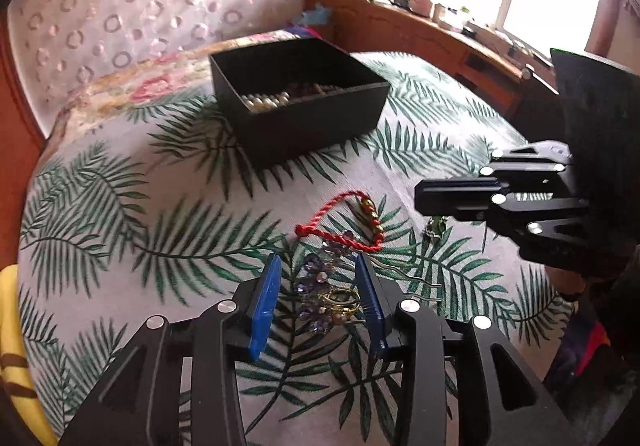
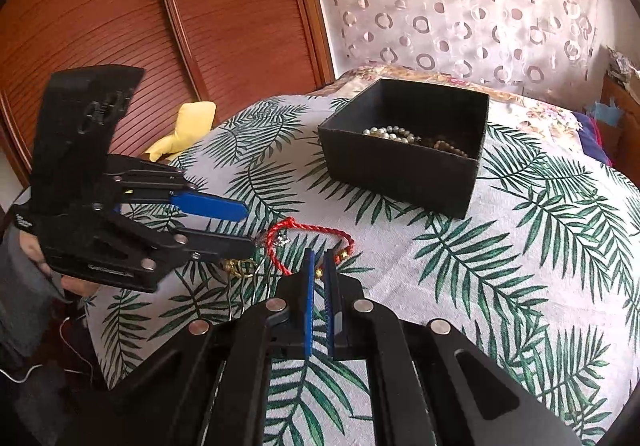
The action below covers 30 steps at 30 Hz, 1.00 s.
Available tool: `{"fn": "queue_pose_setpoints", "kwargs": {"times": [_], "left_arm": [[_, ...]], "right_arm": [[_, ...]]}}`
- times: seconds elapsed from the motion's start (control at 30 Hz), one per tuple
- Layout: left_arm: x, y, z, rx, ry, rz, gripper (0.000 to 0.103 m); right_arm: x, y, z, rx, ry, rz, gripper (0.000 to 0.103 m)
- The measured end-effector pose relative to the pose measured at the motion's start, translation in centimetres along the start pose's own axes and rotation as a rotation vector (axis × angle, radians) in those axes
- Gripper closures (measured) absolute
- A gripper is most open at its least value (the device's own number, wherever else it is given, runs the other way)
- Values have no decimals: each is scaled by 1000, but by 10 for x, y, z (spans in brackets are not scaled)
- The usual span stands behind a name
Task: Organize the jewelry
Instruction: 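Hold the hair comb with the left tool while the right tool grasps the red cord bracelet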
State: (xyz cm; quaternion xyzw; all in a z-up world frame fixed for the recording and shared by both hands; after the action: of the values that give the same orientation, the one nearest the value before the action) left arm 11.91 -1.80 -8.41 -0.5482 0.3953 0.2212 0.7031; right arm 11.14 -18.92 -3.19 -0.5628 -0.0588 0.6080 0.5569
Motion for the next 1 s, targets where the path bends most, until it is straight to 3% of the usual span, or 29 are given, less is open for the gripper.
{"fn": "queue_pose_setpoints", "kwargs": {"times": [0.13, 0.27, 0.4, 0.7, 0.87, 1.0], "left_arm": [[13, -2, 3, -19, 23, 32, 67], [19, -2, 10, -58, 82, 40, 80], [19, 0, 13, -77, 99, 48, 84], [-17, 7, 9, -38, -1, -14, 84], [-26, 11, 15, -74, -36, -44, 84], [-37, 10, 6, -28, -79, -81, 84]], "right_arm": [[-3, 3, -2, 4, 3, 0, 98], [-4, 5, -4, 8, 3, -1, 98], [-2, 7, -2, 3, 6, 3, 98], [1, 4, 4, -2, -15, 8, 98], [0, 4, 16, -15, -37, -1, 98], [-1, 5, 17, -14, -36, 0, 97]]}}
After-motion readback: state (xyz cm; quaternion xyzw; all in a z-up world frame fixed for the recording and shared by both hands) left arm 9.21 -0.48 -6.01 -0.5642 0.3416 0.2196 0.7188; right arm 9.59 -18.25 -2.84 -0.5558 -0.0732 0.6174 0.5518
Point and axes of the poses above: each gripper's, at about its wrist camera, not at the fingertips, and x roughly the way its jaws point, z to its left, y to its underside, the point moved 1 cm from there along x, roughly the way its jaws point, and after that the axes turned 13 degrees about -y, right-handed, at the moved point
